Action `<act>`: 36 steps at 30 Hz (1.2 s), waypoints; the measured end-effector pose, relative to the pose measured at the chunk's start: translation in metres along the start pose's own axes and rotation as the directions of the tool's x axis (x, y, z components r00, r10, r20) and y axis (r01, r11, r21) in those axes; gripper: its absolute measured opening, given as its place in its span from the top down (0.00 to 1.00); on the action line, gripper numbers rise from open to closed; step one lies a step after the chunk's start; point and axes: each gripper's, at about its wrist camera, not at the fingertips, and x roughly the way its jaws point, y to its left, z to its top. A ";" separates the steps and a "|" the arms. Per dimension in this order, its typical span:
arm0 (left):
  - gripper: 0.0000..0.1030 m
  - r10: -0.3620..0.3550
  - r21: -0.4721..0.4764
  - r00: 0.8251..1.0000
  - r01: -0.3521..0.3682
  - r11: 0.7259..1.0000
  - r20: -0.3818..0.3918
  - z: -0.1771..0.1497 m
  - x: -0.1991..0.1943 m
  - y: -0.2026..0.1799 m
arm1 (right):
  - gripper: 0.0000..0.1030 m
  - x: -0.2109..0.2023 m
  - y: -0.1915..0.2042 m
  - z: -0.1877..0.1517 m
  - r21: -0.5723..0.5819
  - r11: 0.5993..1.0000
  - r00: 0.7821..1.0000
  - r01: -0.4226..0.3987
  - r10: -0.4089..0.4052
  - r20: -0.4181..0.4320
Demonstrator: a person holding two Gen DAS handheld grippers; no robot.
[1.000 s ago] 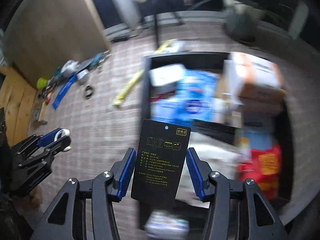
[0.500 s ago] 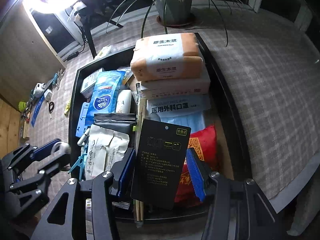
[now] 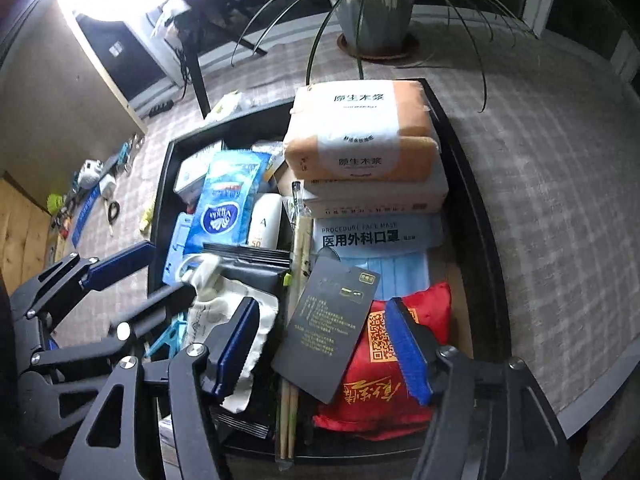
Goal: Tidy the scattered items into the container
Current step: 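Carry the earphone and black card over the tray and open both tools, then grasp the blue paper strip with the left tool while the right tool grasps the white AC adapter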
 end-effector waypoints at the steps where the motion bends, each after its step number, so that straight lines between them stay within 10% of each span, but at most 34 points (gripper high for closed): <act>1: 0.39 0.005 -0.003 1.000 -0.005 1.000 -0.002 -0.001 -0.001 0.002 | 0.40 -0.001 -0.001 0.000 0.007 1.000 1.000 -0.005 0.005 0.001; 16: 0.39 0.039 -0.109 0.999 -0.037 0.993 0.008 -0.036 -0.042 0.077 | 0.40 -0.015 0.048 0.006 0.001 0.997 0.996 -0.079 0.079 0.047; 36: 0.39 0.249 -0.283 0.966 -0.257 0.924 -0.066 -0.092 -0.090 0.325 | 0.40 0.046 0.255 0.080 -0.276 0.950 0.989 -0.145 0.149 -0.004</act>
